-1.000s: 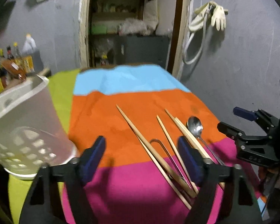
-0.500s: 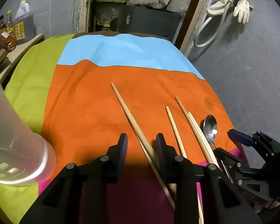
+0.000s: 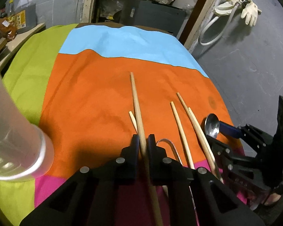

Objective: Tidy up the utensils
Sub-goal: 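Grasp a wooden chopstick with the left tool while the right tool grasps a large spoon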

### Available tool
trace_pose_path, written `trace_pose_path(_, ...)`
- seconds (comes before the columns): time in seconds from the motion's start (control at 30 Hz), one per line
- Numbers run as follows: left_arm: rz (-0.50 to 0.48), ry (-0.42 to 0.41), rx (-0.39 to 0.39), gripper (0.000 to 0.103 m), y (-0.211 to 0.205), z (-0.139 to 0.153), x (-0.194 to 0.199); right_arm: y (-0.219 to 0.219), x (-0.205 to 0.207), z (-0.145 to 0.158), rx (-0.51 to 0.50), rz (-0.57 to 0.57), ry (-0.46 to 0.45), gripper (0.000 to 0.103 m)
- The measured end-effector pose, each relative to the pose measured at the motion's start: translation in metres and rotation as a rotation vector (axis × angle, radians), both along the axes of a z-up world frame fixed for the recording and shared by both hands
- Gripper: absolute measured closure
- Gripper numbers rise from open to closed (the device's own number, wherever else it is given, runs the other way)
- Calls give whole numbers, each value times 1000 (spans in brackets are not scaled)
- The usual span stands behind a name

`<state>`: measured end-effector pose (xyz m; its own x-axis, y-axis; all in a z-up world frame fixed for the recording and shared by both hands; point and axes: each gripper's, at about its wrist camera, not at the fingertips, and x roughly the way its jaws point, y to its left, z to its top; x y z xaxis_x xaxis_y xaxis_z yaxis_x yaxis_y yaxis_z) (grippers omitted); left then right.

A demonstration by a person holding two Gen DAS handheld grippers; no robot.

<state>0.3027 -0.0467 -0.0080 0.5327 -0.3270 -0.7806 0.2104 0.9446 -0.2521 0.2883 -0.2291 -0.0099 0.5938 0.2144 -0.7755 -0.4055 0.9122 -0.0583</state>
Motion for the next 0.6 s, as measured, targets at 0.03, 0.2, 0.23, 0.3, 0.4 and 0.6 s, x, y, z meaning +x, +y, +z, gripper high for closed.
trace_pose_path(0.03, 4, -6, 10, 97, 1, 1, -2, 0, 1, 0, 0, 1, 0, 60)
trace_pose_path(0.2, 21, -24, 25, 98, 5, 4, -18, 2, 0, 0, -2, 5, -4, 62)
trace_pose_path(0.23, 23, -27, 24, 98, 6, 4, -20, 1, 1, 0, 1, 5, -3, 62)
trace_pose_path(0.3, 35, -34, 26, 98, 10, 4, -27, 1, 1, 0, 2, 5, -4, 62)
trace_pose_path(0.4, 48, -29, 21, 98, 16, 4, -36, 1, 1, 0, 2, 5, -4, 62)
trace_pose_path(0.6, 70, -28, -27, 98, 31, 7, -54, 1, 2, 0, 4, 6, -5, 63)
